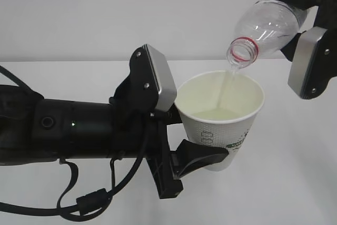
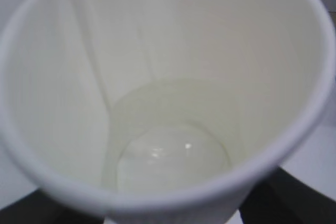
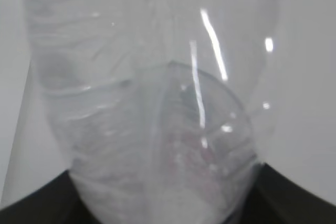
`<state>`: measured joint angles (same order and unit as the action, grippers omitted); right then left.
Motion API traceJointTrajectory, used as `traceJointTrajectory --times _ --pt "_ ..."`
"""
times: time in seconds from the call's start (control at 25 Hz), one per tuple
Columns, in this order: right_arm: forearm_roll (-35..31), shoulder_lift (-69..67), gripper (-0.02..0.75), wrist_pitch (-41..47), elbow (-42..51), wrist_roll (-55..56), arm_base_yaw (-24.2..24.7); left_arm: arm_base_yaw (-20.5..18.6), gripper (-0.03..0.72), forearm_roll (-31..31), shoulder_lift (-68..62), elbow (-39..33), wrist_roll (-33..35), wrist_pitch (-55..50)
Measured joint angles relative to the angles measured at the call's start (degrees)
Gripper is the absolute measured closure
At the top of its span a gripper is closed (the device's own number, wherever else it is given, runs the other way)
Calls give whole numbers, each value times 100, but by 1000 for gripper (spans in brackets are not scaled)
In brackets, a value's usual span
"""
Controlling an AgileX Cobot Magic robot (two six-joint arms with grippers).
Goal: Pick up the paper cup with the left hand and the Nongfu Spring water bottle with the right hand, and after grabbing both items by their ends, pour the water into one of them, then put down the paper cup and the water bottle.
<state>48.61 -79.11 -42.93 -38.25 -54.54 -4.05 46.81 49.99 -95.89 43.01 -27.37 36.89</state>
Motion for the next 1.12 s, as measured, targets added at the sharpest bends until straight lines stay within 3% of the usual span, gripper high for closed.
traceJointTrajectory --times 1.12 --pt "-13 0 298 -45 0 -63 0 0 196 22 -214 0 0 -24"
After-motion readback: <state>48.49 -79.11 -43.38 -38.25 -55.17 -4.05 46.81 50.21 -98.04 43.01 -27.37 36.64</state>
